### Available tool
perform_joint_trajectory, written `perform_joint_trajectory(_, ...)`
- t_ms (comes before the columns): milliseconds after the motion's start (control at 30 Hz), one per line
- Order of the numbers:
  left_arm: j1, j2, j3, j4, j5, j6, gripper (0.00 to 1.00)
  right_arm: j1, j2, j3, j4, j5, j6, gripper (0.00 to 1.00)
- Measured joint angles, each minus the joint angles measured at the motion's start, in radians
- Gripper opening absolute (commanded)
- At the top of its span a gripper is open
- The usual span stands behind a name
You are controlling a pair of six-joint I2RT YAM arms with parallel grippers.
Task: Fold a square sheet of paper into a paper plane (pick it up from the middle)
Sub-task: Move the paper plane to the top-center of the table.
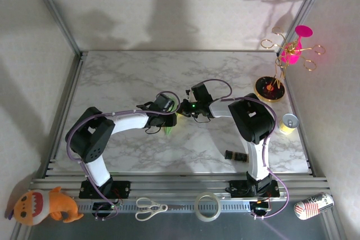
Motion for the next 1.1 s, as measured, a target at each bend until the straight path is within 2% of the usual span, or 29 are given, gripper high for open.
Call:
perform_joint_trajectory(767,-0.003,0.014,0.046,-0.058,-0.089,-0.026,0.10,0.000,0.000,0.000,0.000,0.000,0.000,0.02)
perform_joint_trajectory(967,-0.003,0.029,0.047,-0.059,-0.103,-0.031,0.12,0.000,0.000,0.003,-0.001,0.000,0.000,0.02)
perform_joint_trajectory(1100,-0.003,0.041,0.055,-0.062,-0.102,-0.038,0.20,-0.001,0.000,0.008,-0.004,0.000,-0.001,0.02)
